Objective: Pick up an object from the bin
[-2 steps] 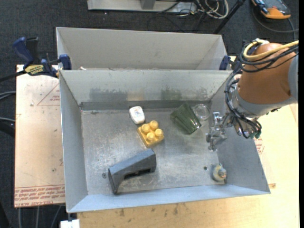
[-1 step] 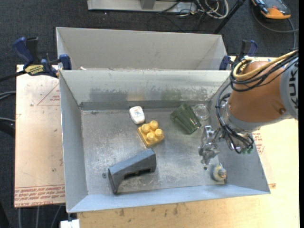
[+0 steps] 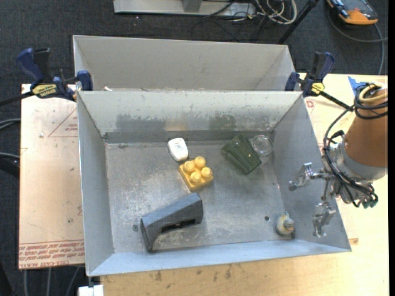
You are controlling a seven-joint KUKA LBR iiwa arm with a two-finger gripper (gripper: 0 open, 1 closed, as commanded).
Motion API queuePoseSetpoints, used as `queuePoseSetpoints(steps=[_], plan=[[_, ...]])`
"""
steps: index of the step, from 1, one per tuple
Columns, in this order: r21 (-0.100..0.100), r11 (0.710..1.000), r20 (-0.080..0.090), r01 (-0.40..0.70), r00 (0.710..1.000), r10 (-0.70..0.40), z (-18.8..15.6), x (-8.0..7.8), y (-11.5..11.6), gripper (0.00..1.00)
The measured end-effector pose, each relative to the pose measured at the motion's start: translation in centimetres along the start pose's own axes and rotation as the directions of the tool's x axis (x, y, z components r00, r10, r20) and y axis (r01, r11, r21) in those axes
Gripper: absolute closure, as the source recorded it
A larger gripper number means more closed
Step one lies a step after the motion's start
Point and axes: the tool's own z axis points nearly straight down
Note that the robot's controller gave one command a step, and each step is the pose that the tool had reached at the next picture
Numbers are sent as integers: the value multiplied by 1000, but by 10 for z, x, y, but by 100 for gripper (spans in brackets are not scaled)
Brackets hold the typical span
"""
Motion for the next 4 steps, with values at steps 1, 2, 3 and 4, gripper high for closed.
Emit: queuePoseSetpoints(steps=[1, 2, 3, 4], plan=[[-4, 1000, 1, 8, 1000, -8, 0, -2, 5, 0], [-3, 992, 1, 129, 992, -129, 4, -38, 12, 0], [-5, 991, 4, 134, 991, -134, 15, -52, 13, 0], [-5, 989, -2, -149, 989, 149, 20, -37, 13, 0]])
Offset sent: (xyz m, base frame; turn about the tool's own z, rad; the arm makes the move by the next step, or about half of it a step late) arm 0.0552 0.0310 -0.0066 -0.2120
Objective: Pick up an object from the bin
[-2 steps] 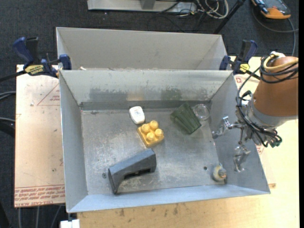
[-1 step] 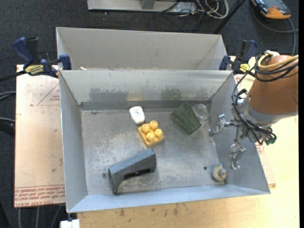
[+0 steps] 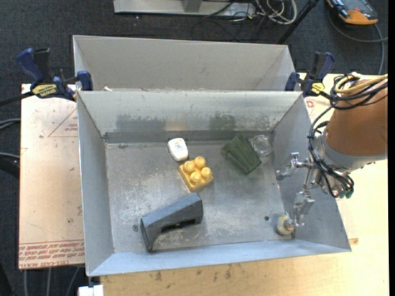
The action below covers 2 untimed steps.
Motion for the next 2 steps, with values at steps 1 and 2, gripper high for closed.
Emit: queuePoseSetpoints(steps=[1, 2], plan=[[12, 761, 15, 648, 761, -648, 59, 31, -1, 100], [12, 762, 14, 648, 761, -648, 59, 31, -1, 100]])
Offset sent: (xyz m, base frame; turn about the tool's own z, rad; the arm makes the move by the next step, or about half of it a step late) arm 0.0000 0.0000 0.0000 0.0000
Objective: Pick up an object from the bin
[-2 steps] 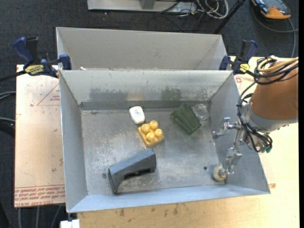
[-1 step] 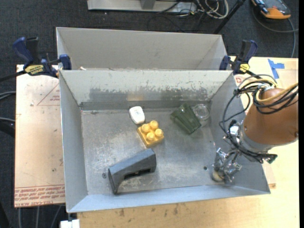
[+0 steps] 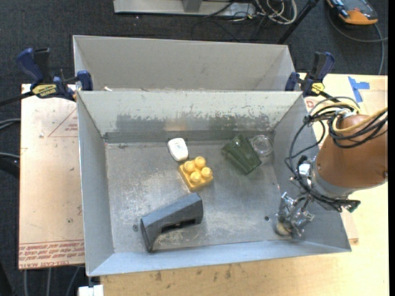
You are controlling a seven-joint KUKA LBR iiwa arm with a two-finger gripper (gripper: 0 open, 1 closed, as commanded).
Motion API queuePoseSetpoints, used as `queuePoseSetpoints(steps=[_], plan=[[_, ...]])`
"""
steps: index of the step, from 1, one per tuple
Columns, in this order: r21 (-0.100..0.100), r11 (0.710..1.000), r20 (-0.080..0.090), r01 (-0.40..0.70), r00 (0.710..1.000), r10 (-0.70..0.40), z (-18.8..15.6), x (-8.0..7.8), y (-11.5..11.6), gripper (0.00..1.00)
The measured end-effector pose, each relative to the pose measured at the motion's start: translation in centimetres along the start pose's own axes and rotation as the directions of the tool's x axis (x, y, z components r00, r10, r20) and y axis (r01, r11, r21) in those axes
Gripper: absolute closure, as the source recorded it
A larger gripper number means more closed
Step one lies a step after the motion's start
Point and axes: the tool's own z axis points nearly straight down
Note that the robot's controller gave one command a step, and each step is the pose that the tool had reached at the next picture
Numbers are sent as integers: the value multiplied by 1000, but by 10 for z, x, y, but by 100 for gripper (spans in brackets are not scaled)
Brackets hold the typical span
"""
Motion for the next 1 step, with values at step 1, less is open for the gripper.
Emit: queuePoseSetpoints(steps=[1], plan=[[-15, 998, -13, 55, 998, -55, -38, 3, 7, 100]])
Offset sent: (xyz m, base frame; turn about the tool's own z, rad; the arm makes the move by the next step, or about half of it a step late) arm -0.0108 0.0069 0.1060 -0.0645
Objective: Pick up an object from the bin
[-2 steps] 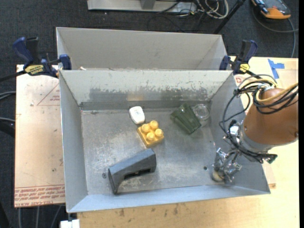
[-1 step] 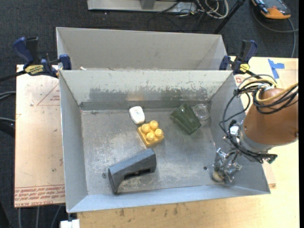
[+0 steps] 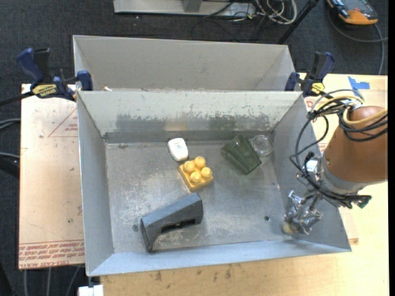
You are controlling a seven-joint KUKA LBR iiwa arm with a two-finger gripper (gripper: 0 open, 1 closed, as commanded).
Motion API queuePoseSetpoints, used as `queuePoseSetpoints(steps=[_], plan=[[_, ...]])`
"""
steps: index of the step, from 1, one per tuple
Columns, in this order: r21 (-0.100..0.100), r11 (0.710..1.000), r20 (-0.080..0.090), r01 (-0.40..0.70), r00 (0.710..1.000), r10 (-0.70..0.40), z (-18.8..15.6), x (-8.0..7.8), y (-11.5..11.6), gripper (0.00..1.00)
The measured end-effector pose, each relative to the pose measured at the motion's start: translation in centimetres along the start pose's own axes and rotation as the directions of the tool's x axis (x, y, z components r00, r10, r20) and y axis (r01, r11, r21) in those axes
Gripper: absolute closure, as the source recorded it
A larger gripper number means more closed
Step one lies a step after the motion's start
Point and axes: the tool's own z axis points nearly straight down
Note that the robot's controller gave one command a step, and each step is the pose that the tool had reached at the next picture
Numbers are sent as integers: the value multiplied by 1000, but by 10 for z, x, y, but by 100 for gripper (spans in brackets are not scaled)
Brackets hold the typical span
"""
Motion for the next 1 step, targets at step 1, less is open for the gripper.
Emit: queuePoseSetpoints(steps=[1], plan=[[1, 1000, 0, 7, 1000, -7, -64, -2, 5, 100]])
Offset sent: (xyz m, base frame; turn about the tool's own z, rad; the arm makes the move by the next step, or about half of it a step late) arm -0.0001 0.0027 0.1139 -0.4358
